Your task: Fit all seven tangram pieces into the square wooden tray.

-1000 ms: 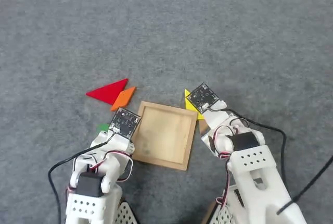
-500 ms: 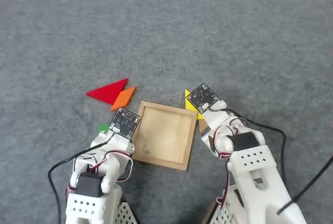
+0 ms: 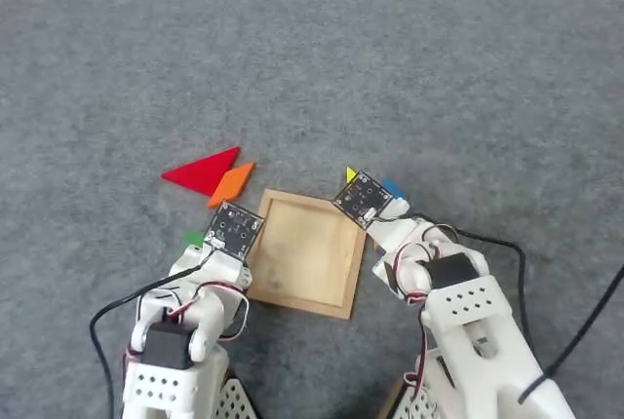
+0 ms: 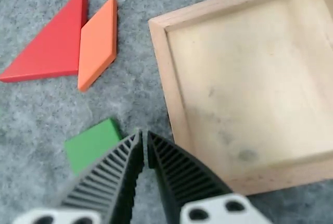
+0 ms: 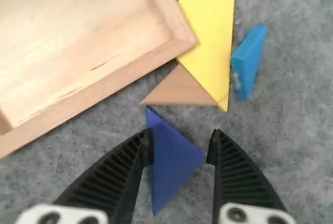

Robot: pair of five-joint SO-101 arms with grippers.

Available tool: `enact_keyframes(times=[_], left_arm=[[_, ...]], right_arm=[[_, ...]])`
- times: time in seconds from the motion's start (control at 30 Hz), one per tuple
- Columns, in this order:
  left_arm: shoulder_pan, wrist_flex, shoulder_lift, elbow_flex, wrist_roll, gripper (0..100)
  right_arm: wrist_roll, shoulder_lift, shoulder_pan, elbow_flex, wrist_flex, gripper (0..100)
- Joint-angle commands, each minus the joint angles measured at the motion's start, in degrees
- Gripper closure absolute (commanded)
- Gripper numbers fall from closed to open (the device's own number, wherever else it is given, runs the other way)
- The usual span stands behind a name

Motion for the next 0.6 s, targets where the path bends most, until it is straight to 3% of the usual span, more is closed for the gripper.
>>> enact_keyframes(times=[0.0, 0.57], left_arm=[[0.3, 0.4, -1.2, -0.9, -0.3, 99], [0.3, 0.4, -1.2, -0.9, -0.3, 99]], right_arm=[[0.8, 0.4, -0.6, -0.4, -1.2, 81.2], [3.6, 0.5, -0.6, -0.3, -1.0, 81.2]])
